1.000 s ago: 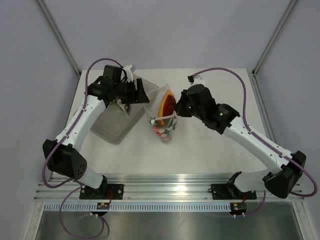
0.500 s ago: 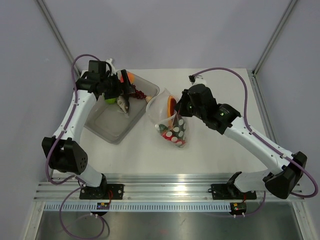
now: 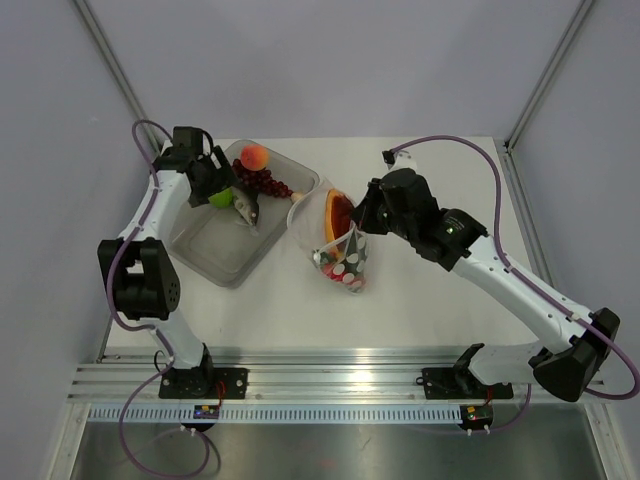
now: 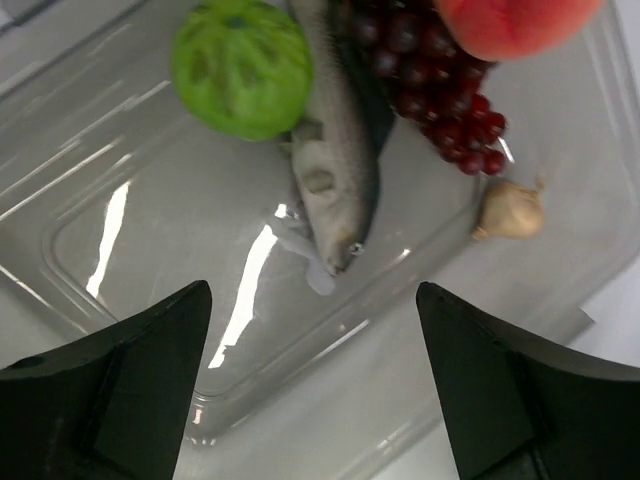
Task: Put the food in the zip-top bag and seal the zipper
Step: Pick up the fake fruit from the bin.
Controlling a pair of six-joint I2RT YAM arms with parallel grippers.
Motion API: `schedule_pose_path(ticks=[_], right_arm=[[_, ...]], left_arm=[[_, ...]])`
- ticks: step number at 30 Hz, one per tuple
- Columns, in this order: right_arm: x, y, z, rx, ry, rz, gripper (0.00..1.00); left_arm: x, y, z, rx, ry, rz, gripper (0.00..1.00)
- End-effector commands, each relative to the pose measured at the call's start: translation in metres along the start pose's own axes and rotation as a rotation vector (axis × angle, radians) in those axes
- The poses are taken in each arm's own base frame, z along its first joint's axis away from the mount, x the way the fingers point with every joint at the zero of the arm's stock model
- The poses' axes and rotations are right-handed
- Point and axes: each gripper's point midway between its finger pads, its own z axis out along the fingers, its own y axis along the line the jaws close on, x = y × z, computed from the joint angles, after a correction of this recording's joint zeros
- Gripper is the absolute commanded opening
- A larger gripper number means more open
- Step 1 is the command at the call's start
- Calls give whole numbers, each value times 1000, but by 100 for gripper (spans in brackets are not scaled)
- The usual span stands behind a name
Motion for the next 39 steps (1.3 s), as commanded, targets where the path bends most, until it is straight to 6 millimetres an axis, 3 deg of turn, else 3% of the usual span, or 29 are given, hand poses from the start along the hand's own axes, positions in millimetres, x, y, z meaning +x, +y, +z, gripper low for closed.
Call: schedule_pose_path(ticks=[1, 8, 9, 12, 19, 27, 34, 36, 37, 39], right_arm=[[-22, 13, -12, -54, -72, 34, 0], [-18, 18, -5, -69, -44, 40, 0], [-17, 19, -4, -74, -38, 41, 0], [-15, 21, -2, -78, -30, 45, 0], [-8, 16, 2, -63, -11, 46, 0], [-7, 16, 2, -66, -7, 47, 0], [-5, 14, 3, -57, -4, 46, 0], [-4, 14, 3, -56, -3, 50, 0], [-5, 14, 3, -60, -4, 49, 0], [-5, 15, 2, -62, -6, 52, 0]], left_arm=[[-27, 15, 18, -70, -121, -77, 93], [-33, 27, 52, -120, -180, -148, 91], [-35, 38, 56, -140, -188, -170, 91], [-38, 45, 69, -163, -206, -203, 99], [-38, 52, 96, -162, -205, -234, 99], [-37, 53, 120, -158, -193, -245, 89], [-39, 53, 126, -162, -196, -245, 88], [-37, 52, 127, -156, -188, -243, 83], [-38, 51, 126, -154, -188, -241, 75], [-39, 50, 121, -148, -193, -234, 67]])
